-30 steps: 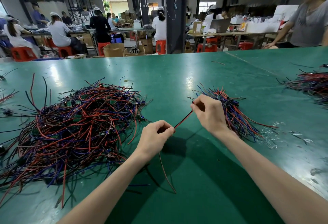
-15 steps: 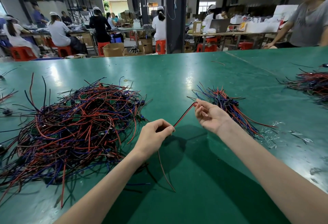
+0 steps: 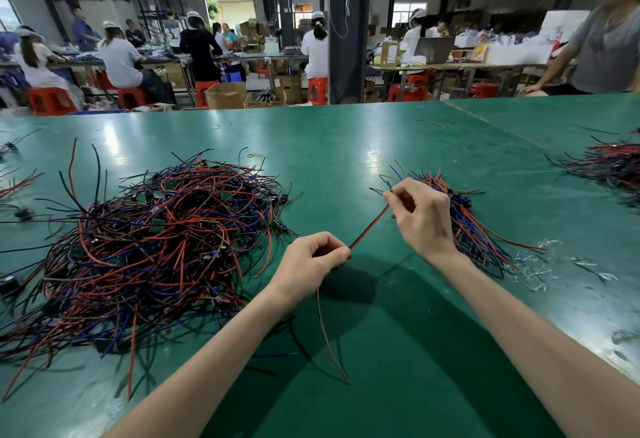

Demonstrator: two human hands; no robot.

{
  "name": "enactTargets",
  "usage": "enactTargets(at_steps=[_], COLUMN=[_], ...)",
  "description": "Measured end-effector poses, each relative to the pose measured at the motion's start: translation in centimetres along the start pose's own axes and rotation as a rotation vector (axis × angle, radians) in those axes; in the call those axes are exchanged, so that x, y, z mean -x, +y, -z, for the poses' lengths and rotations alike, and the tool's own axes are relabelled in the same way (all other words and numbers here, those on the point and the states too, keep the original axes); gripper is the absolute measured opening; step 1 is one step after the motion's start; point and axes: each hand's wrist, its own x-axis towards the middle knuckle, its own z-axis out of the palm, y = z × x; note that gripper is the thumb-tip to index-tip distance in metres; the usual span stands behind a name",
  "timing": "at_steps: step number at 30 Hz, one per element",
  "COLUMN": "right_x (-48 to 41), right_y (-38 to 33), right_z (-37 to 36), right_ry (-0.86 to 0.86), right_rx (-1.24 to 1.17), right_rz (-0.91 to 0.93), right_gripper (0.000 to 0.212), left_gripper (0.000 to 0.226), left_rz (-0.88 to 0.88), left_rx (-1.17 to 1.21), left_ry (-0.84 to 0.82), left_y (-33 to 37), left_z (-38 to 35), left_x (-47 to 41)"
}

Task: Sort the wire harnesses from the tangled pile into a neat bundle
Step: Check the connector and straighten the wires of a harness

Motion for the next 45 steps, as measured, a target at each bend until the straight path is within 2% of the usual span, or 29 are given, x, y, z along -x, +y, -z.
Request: enactTargets(at_steps=[4,5,6,8,12,14,19,21,27,33,39,42,45], right_x=[-1.2,-1.3,-1.4,-1.2,-0.7,-0.2,2.3,3.2,3.5,3.5,3.2,3.2,3.1], right_y=[-1.3,-1.3,-1.4,-1.7,-3.1,-4.0,-7.1,-8.0,-8.6,-8.0,-7.3,-7.2,-7.3], right_z=[0.2,0.3,0.4,0.4,-0.2,-0.5,-1.4,-1.6,-1.7,-1.9,-1.9,-1.7,-1.6], right_ry=[-0.007,-0.003,-0.009,-0.037,-0.073,-0.171,-0.718,-0.831,-0.773,-0.736,-0.746,-0.755,-0.764], right_rx=[-0.855,-1.011,-1.119,-1.218,-1.132,-1.085,-0.873,-0.846,-0.817,-0.715,-0.531,-0.455,-0.360], right_rz=[-0.925,-1.089,-1.199,-1.292,-1.233,-1.154,-0.943,-0.873,-0.815,-0.770,-0.606,-0.524,-0.417], right_gripper=[0.018,0.017,0.018,0.020,0.013,0.015,0.019,0.016,0.005,0.011,0.018,0.027,0.025], left_gripper=[0.013,0.014,0.015,0.015,0.016,0.015,0.014,0.014,0.012,0.010,0.011,0.013,0.015], left_rz=[0.007,0.012,0.022,0.060,0.163,0.199,0.285,0.291,0.258,0.270,0.273,0.244,0.224], left_rx=[0.039,0.048,0.057,0.100,0.269,0.358,0.443,0.516,0.555,0.451,0.712,0.775,0.807], left_ry=[-0.018,-0.032,-0.048,-0.080,-0.058,0.017,0.151,0.164,0.195,0.278,0.243,0.231,0.242], left_y=[0.4,0.5,0.6,0.7,1.0,1.2,1.2,1.2,1.5,1.4,1.6,1.5,1.5], left_z=[0.1,0.0,-0.2,-0.3,-0.1,0.1,1.1,1.3,1.2,2.0,2.0,1.9,2.0], left_x=[0.1,0.2,0.2,0.4,0.6,0.4,-0.2,-0.3,-0.2,-0.3,-0.6,-0.7,-0.7])
